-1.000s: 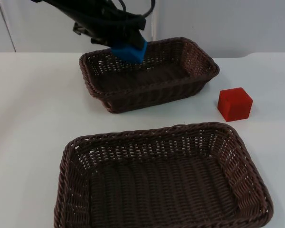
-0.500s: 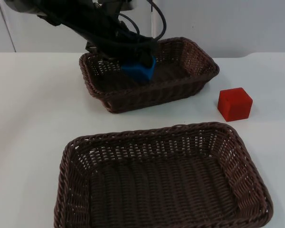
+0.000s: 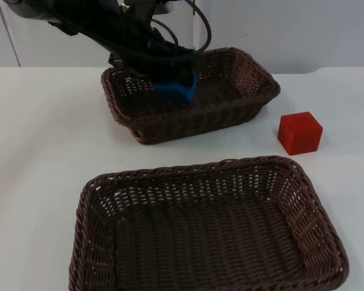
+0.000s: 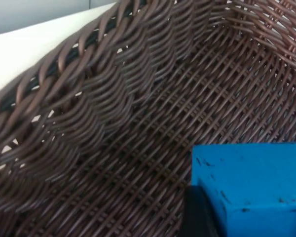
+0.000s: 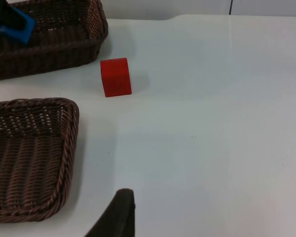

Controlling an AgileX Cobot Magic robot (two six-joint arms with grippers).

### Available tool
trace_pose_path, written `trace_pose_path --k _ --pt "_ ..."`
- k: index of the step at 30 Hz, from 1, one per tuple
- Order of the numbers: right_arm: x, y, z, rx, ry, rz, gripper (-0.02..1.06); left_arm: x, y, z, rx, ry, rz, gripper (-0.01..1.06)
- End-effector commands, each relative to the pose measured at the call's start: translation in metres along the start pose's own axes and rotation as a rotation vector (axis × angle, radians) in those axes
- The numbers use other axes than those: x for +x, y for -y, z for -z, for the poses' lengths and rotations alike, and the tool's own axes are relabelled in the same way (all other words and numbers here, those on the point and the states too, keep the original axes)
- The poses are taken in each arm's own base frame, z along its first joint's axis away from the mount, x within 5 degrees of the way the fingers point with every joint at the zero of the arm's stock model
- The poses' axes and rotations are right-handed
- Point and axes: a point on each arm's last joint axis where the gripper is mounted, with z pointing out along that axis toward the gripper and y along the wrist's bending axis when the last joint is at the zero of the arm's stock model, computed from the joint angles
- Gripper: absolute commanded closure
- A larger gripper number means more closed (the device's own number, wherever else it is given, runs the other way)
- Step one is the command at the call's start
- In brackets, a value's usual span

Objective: Pick up one cube with the left hand and place it into the upper basket. Pick up one cube with the right hand and place it into the lower basket.

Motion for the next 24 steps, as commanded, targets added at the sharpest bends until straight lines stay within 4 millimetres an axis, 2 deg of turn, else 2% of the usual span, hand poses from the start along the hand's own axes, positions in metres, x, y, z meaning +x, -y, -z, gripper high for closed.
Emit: trace_pose_path --k 1,13,19,24 --pt "0.000 0.000 0.000 0.002 0.002 0.014 -0.01 -0.003 0.002 0.001 -0.004 0.014 -0.012 1.05" --pt "0.000 0.000 0.000 0.002 0.002 0.014 -0.01 -0.002 0.001 0.000 -0.011 0.002 -0.031 1.05" --pt "0.000 0.000 0.000 0.002 0.002 0.014 -0.01 0.012 -0.002 -0.013 0.001 -0.050 -0.021 1.05" --pt "0.000 0.000 0.000 0.002 0.002 0.014 -0.01 0.012 -0.001 -0.014 0.015 -0.053 -0.005 1.03"
